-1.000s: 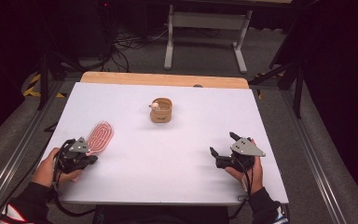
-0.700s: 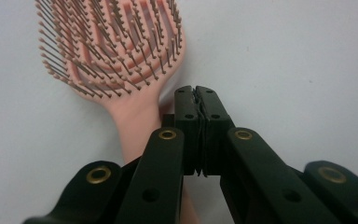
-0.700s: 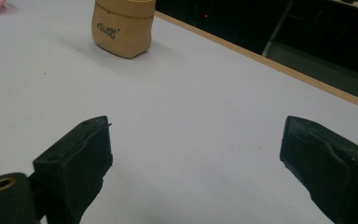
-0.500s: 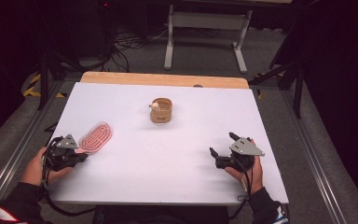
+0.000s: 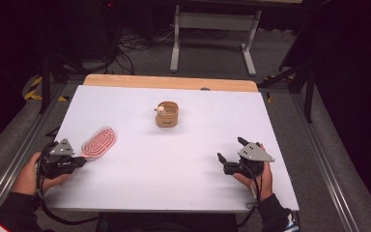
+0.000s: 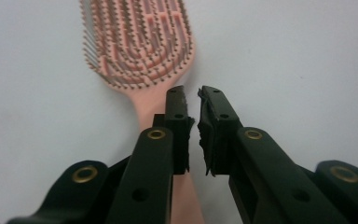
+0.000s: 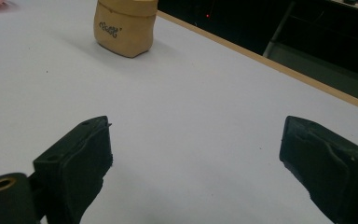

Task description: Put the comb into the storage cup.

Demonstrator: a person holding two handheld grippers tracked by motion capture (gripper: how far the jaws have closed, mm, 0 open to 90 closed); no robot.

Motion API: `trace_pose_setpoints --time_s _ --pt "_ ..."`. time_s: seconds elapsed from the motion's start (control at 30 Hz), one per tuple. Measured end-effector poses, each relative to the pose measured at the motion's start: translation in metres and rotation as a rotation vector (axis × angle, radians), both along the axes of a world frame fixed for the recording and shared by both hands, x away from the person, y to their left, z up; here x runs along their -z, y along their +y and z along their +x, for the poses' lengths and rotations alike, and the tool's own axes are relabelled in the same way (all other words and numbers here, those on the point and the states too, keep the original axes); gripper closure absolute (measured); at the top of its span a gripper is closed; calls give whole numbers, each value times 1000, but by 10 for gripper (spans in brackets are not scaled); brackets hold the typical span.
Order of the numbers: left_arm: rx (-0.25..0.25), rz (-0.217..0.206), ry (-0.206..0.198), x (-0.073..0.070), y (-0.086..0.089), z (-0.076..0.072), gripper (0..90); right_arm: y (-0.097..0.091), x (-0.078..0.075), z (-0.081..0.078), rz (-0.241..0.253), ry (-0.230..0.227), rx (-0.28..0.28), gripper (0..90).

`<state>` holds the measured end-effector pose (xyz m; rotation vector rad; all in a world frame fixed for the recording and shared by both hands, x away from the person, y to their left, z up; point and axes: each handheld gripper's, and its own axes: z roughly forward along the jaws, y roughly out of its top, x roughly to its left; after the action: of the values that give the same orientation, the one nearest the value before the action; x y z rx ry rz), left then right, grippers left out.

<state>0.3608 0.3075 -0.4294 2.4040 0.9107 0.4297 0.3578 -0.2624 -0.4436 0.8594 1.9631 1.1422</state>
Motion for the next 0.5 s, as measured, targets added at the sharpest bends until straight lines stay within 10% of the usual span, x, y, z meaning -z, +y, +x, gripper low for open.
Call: trace_pose_setpoints --time_s 0.33,0.5 --pt "-166 7 36 2 1 12 251 -2 -1 0 -4 -15 39 106" --pt "-176 7 74 6 -3 18 162 -3 -2 -1 -1 -29 58 111"
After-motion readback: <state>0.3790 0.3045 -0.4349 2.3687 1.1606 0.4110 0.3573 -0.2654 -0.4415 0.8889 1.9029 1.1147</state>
